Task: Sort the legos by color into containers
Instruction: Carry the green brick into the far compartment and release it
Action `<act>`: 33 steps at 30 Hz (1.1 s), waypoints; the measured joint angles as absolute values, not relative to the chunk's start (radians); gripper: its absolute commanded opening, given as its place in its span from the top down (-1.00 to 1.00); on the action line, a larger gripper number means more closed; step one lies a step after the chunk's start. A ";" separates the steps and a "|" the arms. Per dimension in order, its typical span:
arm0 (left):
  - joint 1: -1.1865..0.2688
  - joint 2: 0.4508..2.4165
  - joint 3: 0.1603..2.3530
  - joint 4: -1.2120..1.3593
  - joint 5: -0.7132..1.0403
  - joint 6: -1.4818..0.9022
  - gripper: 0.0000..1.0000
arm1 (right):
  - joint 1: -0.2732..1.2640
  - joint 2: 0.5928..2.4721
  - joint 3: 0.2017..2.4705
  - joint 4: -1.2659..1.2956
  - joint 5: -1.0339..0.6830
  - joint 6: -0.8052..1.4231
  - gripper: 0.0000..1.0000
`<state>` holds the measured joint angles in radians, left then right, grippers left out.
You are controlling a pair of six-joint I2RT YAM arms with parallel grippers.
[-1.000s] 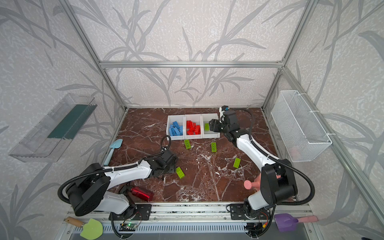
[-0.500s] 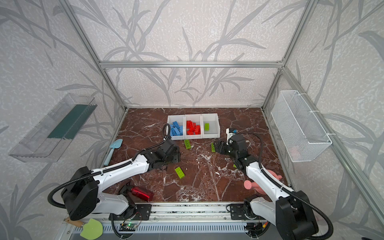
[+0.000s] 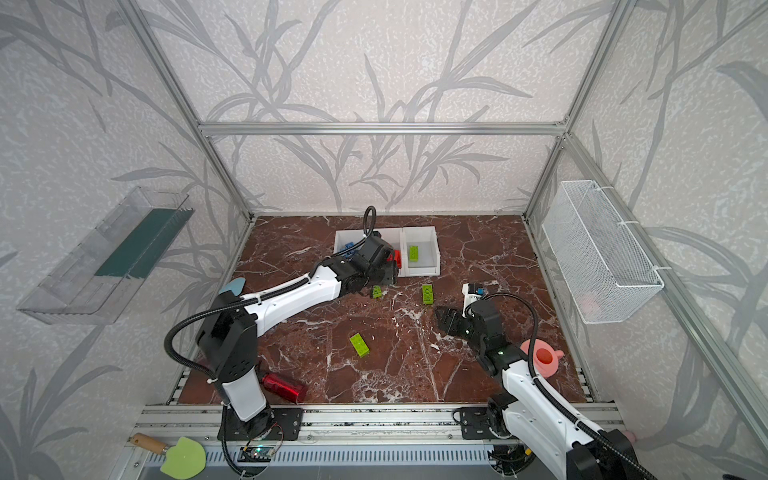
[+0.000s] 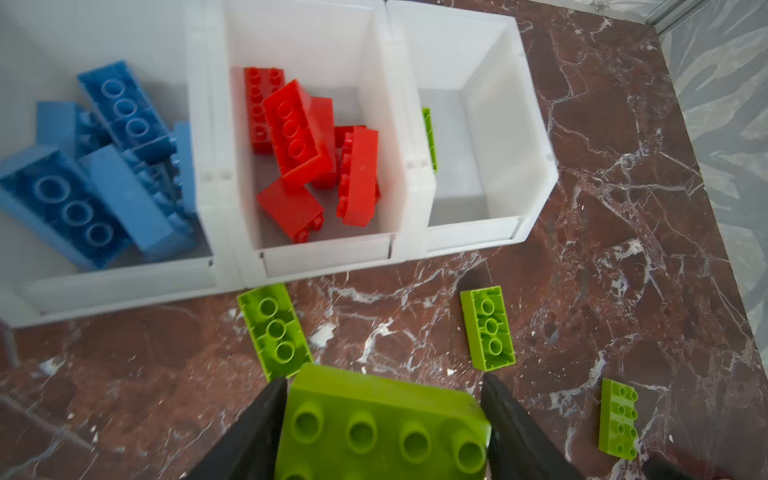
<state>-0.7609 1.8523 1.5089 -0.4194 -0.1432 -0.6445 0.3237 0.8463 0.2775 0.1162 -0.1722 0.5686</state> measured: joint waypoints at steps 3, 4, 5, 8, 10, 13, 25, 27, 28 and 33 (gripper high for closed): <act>-0.754 1.963 1.669 -0.447 -0.127 -0.619 -0.14 | 0.324 0.842 0.276 0.124 -0.165 0.573 -0.45; -0.751 2.004 1.728 -0.460 -0.121 -0.609 -0.14 | 0.324 0.842 0.276 0.131 -0.165 0.575 -0.45; -0.750 2.045 1.789 -0.472 -0.113 -0.601 -0.14 | 0.324 0.842 0.276 0.136 -0.165 0.576 -0.44; -0.741 2.171 1.972 -0.523 -0.091 -0.574 -0.13 | 0.324 0.848 0.271 0.155 -0.167 0.580 -0.45; -0.733 2.251 2.092 -0.558 -0.075 -0.559 -0.13 | 0.324 0.856 0.271 0.163 -0.168 0.580 -0.45; -0.717 2.379 2.288 -0.620 -0.049 -0.544 -0.13 | 0.324 0.862 0.271 0.170 -0.174 0.583 -0.45; -0.647 2.651 2.629 -0.696 0.104 -0.531 -0.16 | 0.324 0.867 0.271 0.178 -0.177 0.587 -0.48; -0.643 2.651 2.629 -0.694 0.113 -0.531 -0.23 | 0.324 0.871 0.271 0.180 -0.177 0.586 -0.51; -0.642 2.651 2.629 -0.693 0.120 -0.531 -0.29 | 0.324 0.875 0.271 0.180 -0.178 0.586 -0.52; -0.642 2.651 2.629 -0.686 0.146 -0.525 -0.61 | 0.324 0.891 0.271 0.180 -0.177 0.584 -0.56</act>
